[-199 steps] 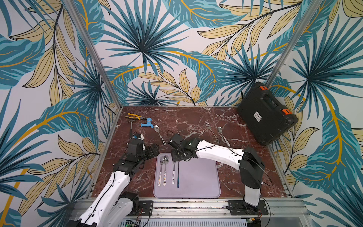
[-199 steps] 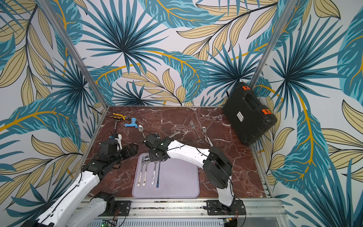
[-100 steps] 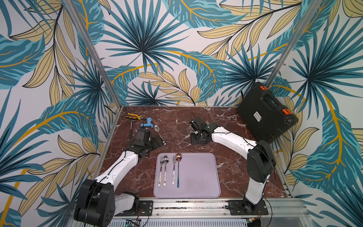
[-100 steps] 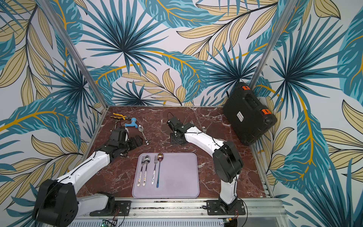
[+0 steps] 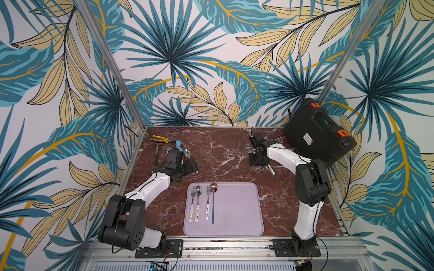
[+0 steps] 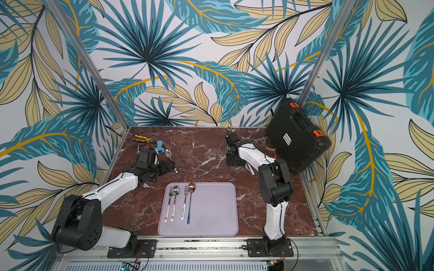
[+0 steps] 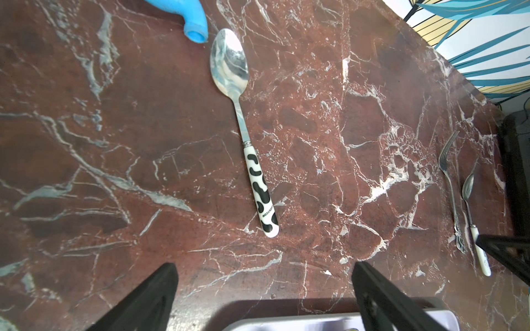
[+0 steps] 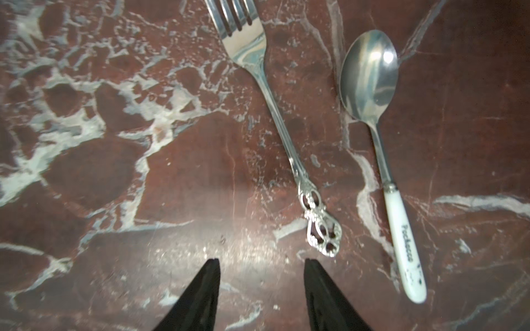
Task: Set the spoon and fork side by side
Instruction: Pick up the fork at the center of the board.
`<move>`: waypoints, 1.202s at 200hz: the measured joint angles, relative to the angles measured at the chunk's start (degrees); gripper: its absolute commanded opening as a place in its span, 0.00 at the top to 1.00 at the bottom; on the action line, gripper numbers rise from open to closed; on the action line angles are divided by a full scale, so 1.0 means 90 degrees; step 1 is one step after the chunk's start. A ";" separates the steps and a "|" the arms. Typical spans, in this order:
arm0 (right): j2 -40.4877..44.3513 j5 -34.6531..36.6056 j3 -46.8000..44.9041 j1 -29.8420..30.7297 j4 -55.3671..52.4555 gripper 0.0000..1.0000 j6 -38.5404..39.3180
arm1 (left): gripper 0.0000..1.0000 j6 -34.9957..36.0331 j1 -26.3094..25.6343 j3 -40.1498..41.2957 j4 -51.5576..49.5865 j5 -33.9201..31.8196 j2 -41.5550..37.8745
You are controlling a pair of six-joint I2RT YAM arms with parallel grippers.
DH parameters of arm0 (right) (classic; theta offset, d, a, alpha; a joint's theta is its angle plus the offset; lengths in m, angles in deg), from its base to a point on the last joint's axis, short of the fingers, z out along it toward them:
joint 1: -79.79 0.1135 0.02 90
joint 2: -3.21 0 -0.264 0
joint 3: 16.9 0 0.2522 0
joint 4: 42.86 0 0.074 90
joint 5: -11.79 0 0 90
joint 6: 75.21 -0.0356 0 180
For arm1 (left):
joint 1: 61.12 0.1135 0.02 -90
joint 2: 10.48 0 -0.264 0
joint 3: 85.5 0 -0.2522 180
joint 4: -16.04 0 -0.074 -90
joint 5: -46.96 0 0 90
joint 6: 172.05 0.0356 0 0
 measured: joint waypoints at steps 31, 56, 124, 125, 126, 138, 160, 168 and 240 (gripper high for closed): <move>-0.0673 -0.0017 0.0469 -0.0228 -0.0005 0.47 0.0325 | 0.00 0.0100 0.0005 0.0002 0.0102 -0.0002 -0.0085; -0.0906 -0.0034 0.0719 -0.0398 -0.0073 0.47 0.0515 | 0.00 0.0141 0.0007 0.0002 0.0211 -0.0007 -0.0199; -0.1304 -0.0257 0.1491 -0.0551 -0.0240 0.47 0.0959 | 0.00 0.0204 0.0010 0.0002 0.0345 -0.0010 -0.0296; -0.1311 -0.0257 0.1498 -0.0551 -0.0240 0.47 0.0964 | 0.00 0.0204 0.0010 0.0002 0.0345 -0.0007 -0.0296; -0.1328 -0.0257 0.1513 -0.0551 -0.0245 0.47 0.0969 | 0.00 0.0204 0.0010 0.0002 0.0345 -0.0007 -0.0296; -0.1472 -0.0316 0.1630 -0.0551 -0.0274 0.48 0.0993 | 0.00 0.0206 0.0010 0.0002 0.0345 -0.0010 -0.0296; -0.1608 -0.0374 0.1846 -0.0566 -0.0369 0.51 0.1042 | 0.00 0.0209 0.0010 0.0002 0.0345 -0.0010 -0.0296; -0.1627 -0.0376 0.1885 -0.0566 -0.0413 0.53 0.1056 | 0.00 0.0211 0.0010 0.0002 0.0345 -0.0010 -0.0296; -0.1705 -0.0529 0.2028 -0.0563 -0.0605 0.77 0.1090 | 0.00 0.0209 0.0044 0.0002 0.0345 -0.0029 -0.0418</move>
